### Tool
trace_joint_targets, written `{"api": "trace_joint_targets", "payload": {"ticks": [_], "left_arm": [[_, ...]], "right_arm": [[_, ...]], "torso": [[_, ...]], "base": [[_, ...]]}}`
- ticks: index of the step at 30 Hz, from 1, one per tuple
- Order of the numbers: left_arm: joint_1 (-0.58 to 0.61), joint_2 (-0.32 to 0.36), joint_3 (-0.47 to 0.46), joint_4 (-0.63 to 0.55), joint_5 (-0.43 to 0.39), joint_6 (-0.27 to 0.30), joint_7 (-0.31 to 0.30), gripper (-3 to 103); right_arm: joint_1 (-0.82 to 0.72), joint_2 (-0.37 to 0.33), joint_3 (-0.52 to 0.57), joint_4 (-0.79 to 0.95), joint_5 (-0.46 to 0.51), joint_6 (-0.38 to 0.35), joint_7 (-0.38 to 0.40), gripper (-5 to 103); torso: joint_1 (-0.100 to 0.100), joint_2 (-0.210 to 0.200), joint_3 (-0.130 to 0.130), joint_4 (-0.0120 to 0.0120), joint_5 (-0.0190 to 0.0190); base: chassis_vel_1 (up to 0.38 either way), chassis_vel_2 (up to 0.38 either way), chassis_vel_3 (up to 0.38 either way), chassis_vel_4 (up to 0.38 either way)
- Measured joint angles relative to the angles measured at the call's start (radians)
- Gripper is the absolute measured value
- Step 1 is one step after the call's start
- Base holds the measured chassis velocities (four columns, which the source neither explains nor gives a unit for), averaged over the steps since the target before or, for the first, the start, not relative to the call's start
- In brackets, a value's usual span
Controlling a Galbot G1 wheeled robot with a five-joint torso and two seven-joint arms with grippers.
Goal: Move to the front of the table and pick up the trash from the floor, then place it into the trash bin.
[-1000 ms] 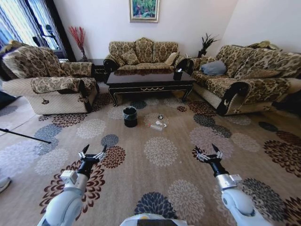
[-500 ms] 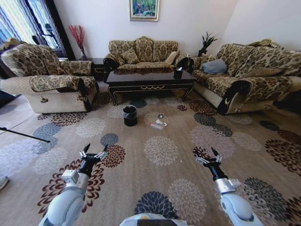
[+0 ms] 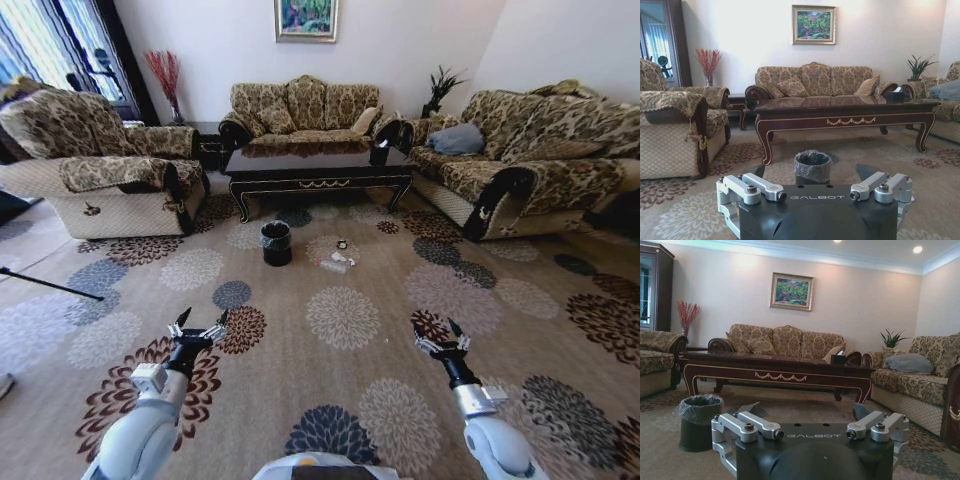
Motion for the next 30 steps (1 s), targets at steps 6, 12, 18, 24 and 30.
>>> {"api": "trace_joint_targets", "payload": {"ticks": [6,12,18,24,30], "left_arm": [[-0.005,-0.007,0.015,0.0,0.003,0.001,-0.002,100],[-0.02,-0.006,0.01,0.008,-0.003,0.001,-0.007,100],[-0.029,0.002,0.006,0.013,-0.013,0.006,-0.011,100],[-0.027,0.0,0.015,0.016,-0.011,0.007,-0.011,100],[-0.036,-0.006,0.017,0.023,-0.005,0.008,-0.011,100]], "right_arm": [[0.003,-0.001,-0.003,-0.01,0.002,0.001,-0.002,100],[0.001,-0.009,-0.003,-0.01,0.003,0.001,-0.002,100],[-0.001,-0.019,-0.001,-0.011,0.006,0.001,-0.004,100],[0.001,-0.021,-0.001,-0.012,0.007,0.001,-0.004,100],[0.001,-0.018,-0.004,-0.012,0.006,0.005,-0.016,100]], "torso": [[-0.01,-0.026,-0.015,0.0,0.0001],[-0.018,-0.046,-0.028,0.0,0.0001],[-0.027,-0.071,-0.044,0.0,0.0001],[-0.037,-0.097,-0.059,0.0001,0.0],[-0.047,-0.123,-0.076,0.0,0.0001]], "base": [[0.0,0.0,0.0,0.0],[0.0,0.0,0.0,0.0],[0.0,0.0,0.0,0.0],[0.0,0.0,0.0,0.0],[0.0,0.0,0.0,0.0]]}}
